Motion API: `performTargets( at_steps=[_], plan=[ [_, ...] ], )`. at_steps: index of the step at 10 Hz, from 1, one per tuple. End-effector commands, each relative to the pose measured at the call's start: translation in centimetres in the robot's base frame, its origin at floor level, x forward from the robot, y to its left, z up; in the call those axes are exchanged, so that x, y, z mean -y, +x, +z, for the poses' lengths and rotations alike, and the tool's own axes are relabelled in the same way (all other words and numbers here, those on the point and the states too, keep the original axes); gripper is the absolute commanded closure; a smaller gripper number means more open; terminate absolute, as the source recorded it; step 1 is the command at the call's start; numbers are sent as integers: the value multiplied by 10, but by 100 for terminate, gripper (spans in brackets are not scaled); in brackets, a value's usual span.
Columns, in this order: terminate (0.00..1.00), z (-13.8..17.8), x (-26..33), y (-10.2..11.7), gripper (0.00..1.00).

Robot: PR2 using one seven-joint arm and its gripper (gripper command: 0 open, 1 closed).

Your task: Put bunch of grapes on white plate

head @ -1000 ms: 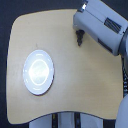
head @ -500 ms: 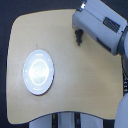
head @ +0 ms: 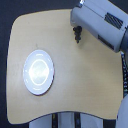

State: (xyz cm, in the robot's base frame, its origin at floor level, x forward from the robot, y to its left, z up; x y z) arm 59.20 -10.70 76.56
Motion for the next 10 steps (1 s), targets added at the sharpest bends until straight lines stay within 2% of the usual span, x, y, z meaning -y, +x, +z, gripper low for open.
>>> performTargets(
  at_steps=[1,5,8,10],
  plan=[
    [0,87,-3,-23,100],
    [0,110,-30,-71,100],
    [0,100,-77,-115,100],
    [0,84,-112,-135,100]
  ],
)
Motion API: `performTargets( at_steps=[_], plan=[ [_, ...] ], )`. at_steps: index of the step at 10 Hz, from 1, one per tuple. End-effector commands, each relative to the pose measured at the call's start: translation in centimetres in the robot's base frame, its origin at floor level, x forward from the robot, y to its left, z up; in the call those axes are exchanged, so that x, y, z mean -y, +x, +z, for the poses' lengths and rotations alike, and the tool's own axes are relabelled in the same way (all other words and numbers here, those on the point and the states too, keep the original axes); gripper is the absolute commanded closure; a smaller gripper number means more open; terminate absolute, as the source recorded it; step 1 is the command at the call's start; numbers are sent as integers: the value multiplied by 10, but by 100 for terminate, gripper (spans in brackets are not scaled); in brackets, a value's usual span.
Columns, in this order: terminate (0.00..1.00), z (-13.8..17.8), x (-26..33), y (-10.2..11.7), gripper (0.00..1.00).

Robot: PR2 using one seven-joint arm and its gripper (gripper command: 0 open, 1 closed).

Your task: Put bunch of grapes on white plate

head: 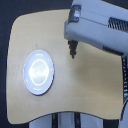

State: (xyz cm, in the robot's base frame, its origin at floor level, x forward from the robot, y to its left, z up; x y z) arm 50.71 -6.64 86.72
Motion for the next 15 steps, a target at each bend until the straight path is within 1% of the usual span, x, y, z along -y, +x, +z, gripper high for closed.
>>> performTargets(
  at_steps=[1,5,6,8,10,12,13,15],
  plan=[
    [0,-27,-93,-58,100],
    [0,-54,-143,-68,100],
    [0,-66,-159,-73,100],
    [0,-78,-175,-75,100],
    [0,-92,-200,-90,100],
    [0,-109,-212,-89,100],
    [0,-113,-213,-86,100],
    [0,-118,-219,-90,100]
  ],
)
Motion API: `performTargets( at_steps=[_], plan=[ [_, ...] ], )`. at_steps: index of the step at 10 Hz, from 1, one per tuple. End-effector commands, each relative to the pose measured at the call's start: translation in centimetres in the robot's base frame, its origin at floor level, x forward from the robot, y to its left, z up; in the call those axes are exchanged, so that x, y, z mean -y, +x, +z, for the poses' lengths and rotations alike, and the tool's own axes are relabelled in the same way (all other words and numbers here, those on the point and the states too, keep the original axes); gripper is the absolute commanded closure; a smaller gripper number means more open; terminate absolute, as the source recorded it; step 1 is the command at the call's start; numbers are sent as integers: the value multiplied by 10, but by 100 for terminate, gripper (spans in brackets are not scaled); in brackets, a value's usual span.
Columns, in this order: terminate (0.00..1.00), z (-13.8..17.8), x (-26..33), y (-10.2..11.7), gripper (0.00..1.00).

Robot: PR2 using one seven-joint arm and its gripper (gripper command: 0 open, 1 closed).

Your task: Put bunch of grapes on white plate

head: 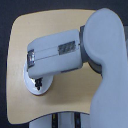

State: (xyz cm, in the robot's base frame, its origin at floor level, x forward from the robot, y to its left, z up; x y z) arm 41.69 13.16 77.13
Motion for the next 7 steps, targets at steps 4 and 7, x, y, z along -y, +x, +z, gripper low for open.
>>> performTargets(
  at_steps=[4,7],
  plan=[
    [0,-36,-11,11,100],
    [0,-40,-10,11,100]
  ],
)
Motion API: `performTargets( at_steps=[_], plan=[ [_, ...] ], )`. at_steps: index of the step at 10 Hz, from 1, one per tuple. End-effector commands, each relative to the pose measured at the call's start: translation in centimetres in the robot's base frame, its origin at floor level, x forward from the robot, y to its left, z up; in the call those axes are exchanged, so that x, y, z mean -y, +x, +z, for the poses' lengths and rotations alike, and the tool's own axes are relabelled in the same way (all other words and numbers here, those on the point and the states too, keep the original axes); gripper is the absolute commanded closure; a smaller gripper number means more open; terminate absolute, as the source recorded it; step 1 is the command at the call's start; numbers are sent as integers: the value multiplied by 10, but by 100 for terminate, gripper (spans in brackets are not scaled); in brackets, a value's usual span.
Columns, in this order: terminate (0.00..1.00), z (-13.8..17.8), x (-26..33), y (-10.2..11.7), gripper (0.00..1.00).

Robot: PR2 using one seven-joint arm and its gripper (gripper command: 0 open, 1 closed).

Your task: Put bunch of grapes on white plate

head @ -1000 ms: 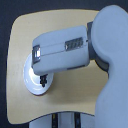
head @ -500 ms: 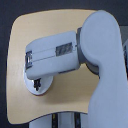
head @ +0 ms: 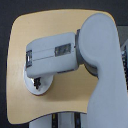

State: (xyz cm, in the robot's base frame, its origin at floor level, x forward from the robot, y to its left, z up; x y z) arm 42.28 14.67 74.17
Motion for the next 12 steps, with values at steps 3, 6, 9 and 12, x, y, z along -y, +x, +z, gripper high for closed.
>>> performTargets(
  at_steps=[3,6,9,12],
  plan=[
    [0,-12,4,7,100],
    [0,-14,0,7,100],
    [0,-10,-3,9,100],
    [0,-4,-2,13,100]
  ],
)
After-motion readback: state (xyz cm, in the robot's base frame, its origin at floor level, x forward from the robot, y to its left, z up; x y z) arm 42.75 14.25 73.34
